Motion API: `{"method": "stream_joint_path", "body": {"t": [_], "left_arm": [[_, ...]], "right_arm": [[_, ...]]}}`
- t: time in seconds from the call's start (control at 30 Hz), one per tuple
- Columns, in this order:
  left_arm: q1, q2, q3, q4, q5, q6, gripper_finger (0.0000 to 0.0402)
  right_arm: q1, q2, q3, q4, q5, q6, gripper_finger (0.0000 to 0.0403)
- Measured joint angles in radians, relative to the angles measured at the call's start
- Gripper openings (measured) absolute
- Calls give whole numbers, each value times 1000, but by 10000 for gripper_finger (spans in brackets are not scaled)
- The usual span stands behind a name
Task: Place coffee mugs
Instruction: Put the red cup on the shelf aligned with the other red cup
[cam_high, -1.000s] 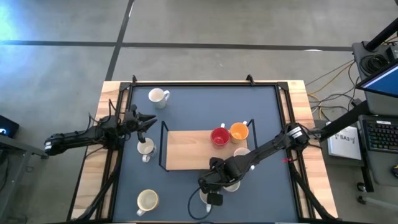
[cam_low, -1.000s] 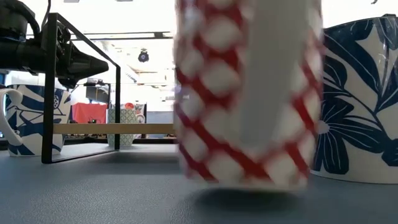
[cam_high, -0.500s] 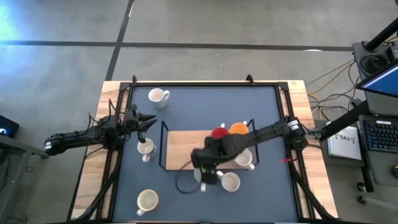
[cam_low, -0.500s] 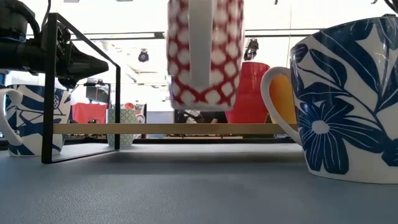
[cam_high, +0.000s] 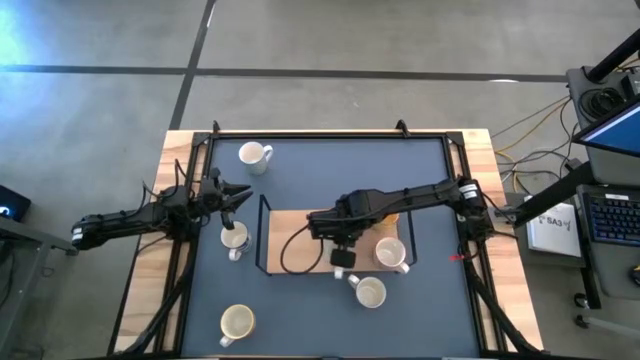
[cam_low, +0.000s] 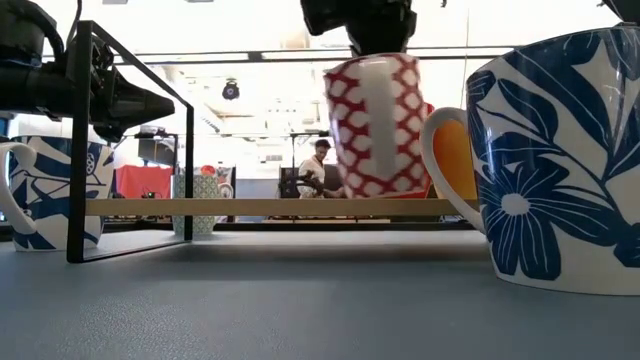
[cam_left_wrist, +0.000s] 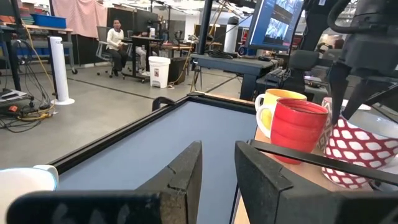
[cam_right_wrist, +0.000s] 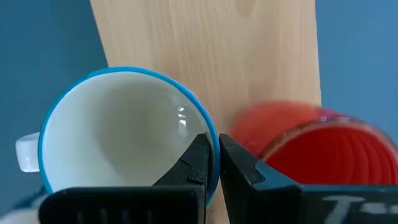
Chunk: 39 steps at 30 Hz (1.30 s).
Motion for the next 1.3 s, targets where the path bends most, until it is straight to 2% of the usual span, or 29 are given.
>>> {"method": "stream_joint_path", "body": {"t": [0.63,1.3], "left_arm": [[0,0,0,0,0,0,78],[0,0,0,0,0,0,78]], "right_arm": [[33,-23,-19,-66,9,-31,13],[48,-167,-254,85,43,64,13]]}}
